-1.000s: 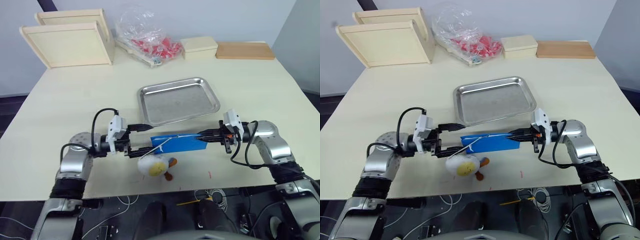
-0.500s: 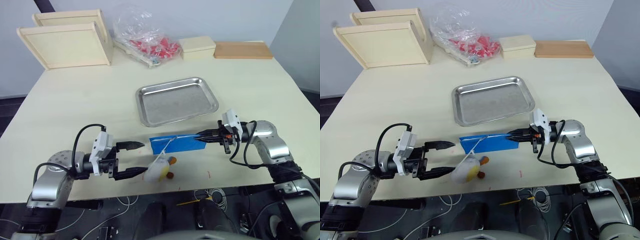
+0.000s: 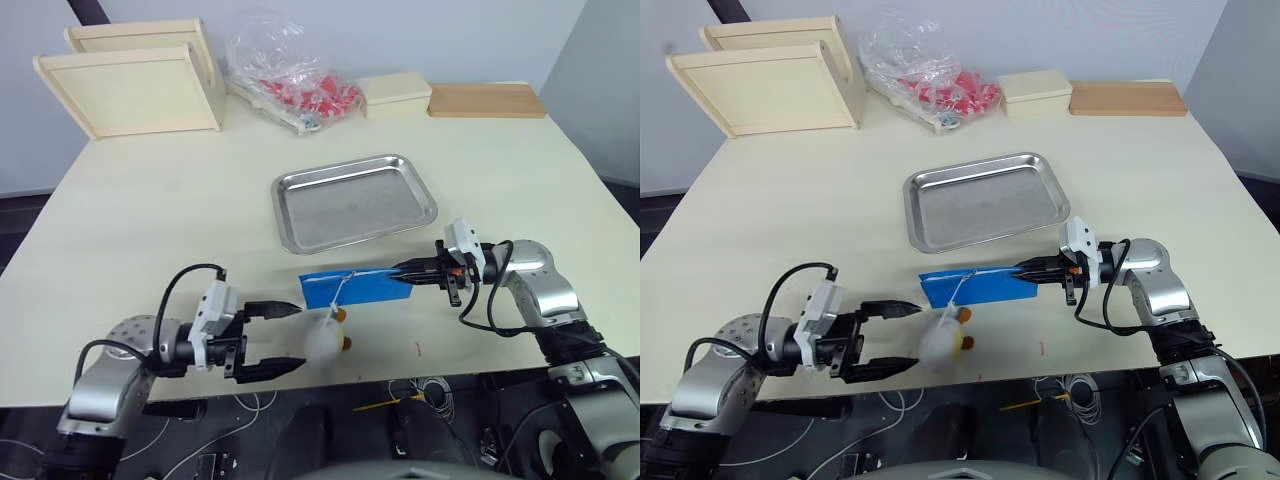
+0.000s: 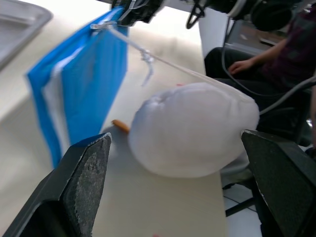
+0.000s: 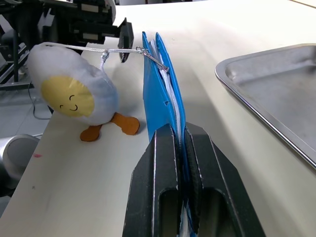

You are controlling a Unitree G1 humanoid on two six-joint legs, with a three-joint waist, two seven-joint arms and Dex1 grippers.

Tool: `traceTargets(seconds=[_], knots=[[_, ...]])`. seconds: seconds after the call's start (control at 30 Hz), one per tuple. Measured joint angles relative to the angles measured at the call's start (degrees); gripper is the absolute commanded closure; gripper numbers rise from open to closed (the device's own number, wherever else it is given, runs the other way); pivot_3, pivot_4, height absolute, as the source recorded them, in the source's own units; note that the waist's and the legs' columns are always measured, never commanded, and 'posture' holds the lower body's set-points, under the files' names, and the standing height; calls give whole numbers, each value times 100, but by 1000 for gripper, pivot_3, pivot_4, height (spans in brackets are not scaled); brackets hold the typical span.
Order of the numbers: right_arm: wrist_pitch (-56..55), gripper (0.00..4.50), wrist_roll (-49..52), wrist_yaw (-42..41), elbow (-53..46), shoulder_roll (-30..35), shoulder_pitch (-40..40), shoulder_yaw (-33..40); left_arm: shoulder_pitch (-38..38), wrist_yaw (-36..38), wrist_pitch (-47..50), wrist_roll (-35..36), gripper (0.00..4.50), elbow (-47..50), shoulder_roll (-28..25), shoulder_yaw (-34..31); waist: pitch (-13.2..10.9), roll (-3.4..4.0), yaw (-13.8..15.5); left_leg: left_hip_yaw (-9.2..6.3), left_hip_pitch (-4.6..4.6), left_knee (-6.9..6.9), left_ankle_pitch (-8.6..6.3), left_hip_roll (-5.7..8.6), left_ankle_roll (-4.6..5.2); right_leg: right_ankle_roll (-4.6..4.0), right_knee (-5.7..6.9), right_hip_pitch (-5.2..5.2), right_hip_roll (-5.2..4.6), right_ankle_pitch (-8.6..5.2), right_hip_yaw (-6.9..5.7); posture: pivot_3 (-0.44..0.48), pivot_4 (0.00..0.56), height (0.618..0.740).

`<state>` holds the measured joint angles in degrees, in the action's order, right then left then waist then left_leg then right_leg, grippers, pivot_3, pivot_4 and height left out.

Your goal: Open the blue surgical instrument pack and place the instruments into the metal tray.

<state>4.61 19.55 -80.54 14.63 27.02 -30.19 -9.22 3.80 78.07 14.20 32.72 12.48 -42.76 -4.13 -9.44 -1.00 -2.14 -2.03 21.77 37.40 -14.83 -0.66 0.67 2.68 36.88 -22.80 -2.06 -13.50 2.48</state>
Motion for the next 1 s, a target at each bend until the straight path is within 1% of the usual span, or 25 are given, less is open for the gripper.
traceTargets(seconds=[0.1,0.43,0.67,0.8,1.0], knots=[[-21,4500,-6,-1,11,-4,-1,0,-102,-11,-45,-76,46,56,72,252,0,0,-1,0,-1,0,0,0,0,0,-1,0,0,0,0,0,150,740],[-39,4500,-12,2,19,-7,0,3,-361,-31,-390,-456,46,16,217,660,0,0,7,-7,1,-1,0,-1,0,-2,0,1,6,-1,-10,0,150,740],[-74,4500,-16,4,31,-5,0,3,-626,-219,-797,-1023,46,-332,476,1099,1,-1,11,-5,0,-3,0,2,0,-1,0,1,4,0,-4,0,150,740],[-75,4500,-18,13,31,-6,1,3,-763,-344,-964,-1210,46,-526,602,1156,1,-1,9,-3,0,-1,0,2,0,0,0,1,3,1,-1,0,150,740],[-75,4500,-16,35,31,-6,1,3,-800,-390,-966,-1231,46,-530,695,1222,1,-1,9,-5,0,-1,0,2,0,0,0,1,3,1,-2,0,150,740]])
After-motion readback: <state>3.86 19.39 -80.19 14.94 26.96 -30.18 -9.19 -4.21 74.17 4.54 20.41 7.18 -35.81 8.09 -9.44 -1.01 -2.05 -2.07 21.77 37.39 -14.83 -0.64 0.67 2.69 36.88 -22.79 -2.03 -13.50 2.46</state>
